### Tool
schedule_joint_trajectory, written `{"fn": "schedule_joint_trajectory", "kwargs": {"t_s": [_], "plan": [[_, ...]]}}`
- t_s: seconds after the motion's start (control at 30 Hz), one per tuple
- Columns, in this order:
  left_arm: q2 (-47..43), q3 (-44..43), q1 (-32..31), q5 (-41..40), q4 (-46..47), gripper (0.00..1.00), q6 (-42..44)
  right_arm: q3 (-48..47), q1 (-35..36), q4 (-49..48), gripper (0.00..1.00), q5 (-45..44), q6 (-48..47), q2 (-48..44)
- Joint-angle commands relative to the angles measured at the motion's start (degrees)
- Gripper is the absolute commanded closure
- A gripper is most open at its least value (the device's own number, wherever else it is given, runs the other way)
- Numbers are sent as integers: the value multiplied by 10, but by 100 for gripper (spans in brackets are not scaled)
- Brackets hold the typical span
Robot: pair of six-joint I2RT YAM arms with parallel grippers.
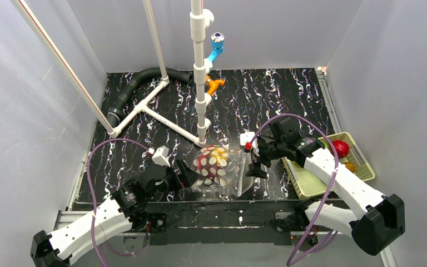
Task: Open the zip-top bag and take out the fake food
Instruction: Pick up the fake fruit from the zipper food storage bag.
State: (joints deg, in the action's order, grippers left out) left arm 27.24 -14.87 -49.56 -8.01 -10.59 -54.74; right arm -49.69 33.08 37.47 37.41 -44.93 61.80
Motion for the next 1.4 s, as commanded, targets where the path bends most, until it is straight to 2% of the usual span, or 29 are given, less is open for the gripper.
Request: {"fn": "schedule_joint_trajectory", "kwargs": {"t_s": [0.0, 1.37], "plan": [[4, -23, 3, -11, 7, 2, -2, 14, 3, -33, 1, 3, 14, -15], [-53, 6, 3, -31, 42, 2, -34, 48, 3, -61, 2, 30, 20, -24]]}}
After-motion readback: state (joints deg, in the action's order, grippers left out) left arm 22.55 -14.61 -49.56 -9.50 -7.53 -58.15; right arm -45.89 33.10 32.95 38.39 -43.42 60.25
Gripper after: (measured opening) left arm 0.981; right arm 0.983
